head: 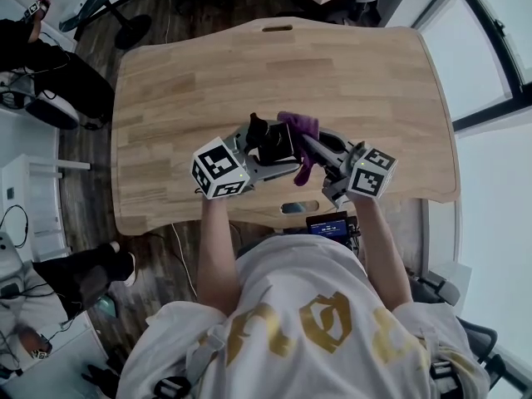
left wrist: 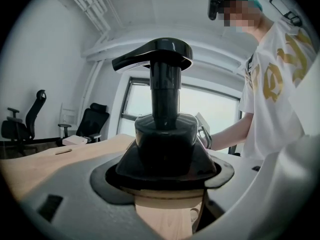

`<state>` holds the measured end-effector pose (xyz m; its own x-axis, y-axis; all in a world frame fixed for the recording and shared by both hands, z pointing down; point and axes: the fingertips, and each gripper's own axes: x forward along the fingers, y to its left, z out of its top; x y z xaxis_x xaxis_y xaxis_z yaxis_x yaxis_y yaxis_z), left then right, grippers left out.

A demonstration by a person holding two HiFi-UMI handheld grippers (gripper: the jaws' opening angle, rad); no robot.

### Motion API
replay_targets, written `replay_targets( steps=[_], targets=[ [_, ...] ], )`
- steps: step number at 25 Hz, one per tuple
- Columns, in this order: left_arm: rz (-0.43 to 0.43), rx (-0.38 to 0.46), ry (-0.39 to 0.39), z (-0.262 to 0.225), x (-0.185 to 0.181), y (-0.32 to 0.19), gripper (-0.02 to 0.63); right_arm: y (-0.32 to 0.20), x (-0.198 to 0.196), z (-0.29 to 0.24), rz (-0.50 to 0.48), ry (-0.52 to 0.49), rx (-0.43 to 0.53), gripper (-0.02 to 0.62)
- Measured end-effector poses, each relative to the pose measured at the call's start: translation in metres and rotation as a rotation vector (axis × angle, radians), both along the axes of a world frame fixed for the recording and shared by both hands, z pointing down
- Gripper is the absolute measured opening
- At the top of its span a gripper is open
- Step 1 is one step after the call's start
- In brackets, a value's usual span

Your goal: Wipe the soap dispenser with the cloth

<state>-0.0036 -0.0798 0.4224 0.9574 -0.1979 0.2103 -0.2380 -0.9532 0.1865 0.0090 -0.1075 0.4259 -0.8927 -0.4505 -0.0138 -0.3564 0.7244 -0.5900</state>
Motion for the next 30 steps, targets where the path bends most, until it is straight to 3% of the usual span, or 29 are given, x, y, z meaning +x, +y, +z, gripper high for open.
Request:
replay_targets(
  steps=[9, 19, 30],
  targets=[
    [0.027, -0.016, 0.045, -0.006, 0.000, 0.003, 0.367, -0.008, 0.005, 0.011, 0.053, -0.030, -0.034, 0.051],
    [-0.022, -0.016, 0.158, -0.026, -0.010, -0.011, 0.367, 0.006, -0.005, 0.006, -0.037, -0.093, -0.012, 0.051],
    [-0.030, -0.017, 0.193, -0.030, -0.011, -0.013, 0.367, 0.022, -0.016, 0.010, -0.102, 0.011, 0.092, 0.051]
  ],
)
